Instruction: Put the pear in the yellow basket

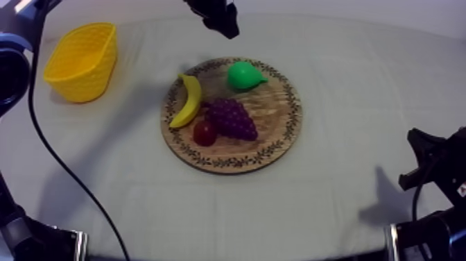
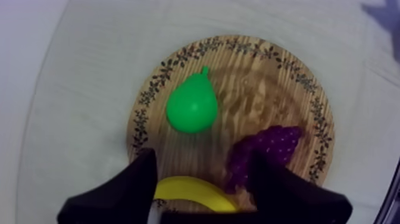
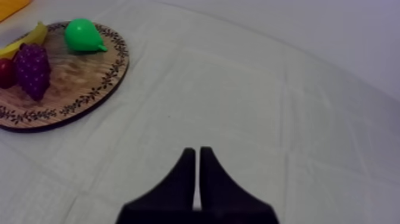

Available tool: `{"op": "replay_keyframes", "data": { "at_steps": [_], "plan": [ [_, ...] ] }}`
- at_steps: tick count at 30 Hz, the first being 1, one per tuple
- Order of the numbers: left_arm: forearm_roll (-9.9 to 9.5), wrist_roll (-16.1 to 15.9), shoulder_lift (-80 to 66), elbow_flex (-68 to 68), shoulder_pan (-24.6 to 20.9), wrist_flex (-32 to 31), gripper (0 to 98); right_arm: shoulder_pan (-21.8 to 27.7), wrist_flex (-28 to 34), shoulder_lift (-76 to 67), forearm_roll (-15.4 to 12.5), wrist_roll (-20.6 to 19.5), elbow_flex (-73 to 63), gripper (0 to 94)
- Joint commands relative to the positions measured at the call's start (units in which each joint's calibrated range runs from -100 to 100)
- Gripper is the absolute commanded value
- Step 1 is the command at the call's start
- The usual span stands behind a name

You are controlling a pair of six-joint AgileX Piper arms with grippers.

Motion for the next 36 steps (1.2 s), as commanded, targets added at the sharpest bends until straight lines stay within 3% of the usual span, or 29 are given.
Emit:
{"op": "replay_keyframes", "data": {
  "at_steps": [1, 13, 36],
  "plan": [
    [-0.22, 0.5, 0.5, 0.1, 0.2, 0.0, 69.4, 0.0, 0.0, 0.0, 0.0, 0.0, 0.0, 0.4],
    [-2.03, 1.4, 8.8, 1.1, 1.2, -0.8, 88.4, 0.0, 0.0, 0.0, 0.0, 0.0, 0.0, 0.4],
    [-4.31, 3.6, 31.5, -21.4, 1.6, 0.0, 88.5, 0.0, 0.0, 0.0, 0.0, 0.0, 0.0, 0.4]
  ]
}}
